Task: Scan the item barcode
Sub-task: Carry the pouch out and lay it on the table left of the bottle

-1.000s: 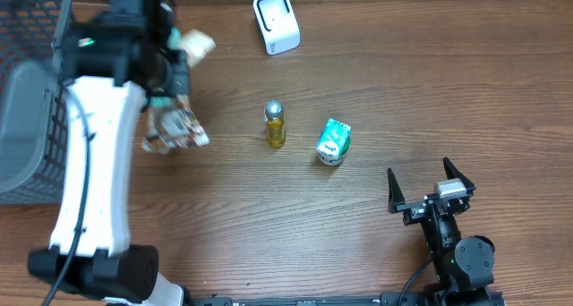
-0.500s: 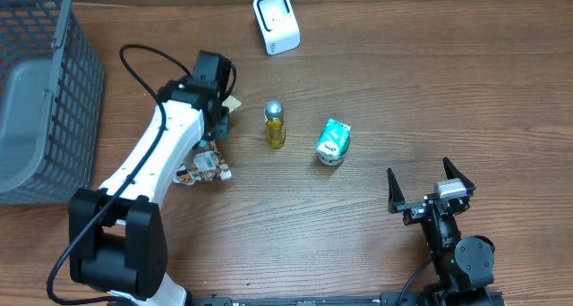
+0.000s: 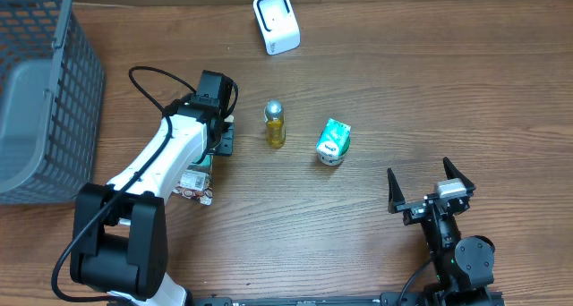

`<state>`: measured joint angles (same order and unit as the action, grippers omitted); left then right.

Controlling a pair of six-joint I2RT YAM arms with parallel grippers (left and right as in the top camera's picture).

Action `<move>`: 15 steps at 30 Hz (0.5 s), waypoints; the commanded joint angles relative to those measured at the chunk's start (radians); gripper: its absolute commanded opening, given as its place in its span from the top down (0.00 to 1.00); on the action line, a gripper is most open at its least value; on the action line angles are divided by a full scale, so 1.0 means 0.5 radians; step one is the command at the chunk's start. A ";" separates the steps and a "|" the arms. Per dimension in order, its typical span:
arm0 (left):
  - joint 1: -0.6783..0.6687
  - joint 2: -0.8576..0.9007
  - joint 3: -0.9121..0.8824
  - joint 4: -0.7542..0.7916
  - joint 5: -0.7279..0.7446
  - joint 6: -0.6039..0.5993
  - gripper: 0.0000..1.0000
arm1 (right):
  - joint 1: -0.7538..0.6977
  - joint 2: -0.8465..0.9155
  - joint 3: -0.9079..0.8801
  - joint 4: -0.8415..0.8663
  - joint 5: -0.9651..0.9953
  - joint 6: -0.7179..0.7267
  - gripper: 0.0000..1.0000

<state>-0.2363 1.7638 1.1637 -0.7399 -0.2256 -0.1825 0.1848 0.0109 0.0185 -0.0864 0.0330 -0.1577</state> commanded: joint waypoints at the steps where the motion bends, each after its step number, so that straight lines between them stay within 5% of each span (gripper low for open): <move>1: -0.007 -0.038 0.066 -0.040 0.089 -0.003 0.33 | 0.009 -0.015 -0.021 0.011 0.004 -0.002 0.00; 9: 0.103 -0.039 0.534 -0.412 0.258 0.006 0.20 | 0.009 -0.016 -0.021 0.011 0.004 -0.002 0.00; 15: 0.397 -0.038 0.816 -0.517 0.768 0.066 0.07 | 0.009 -0.016 -0.021 0.011 0.004 -0.002 0.00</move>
<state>-0.1135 1.7630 1.5230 -1.0000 -0.0071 -0.1730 0.1848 0.0109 0.0185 -0.0872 0.0322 -0.1577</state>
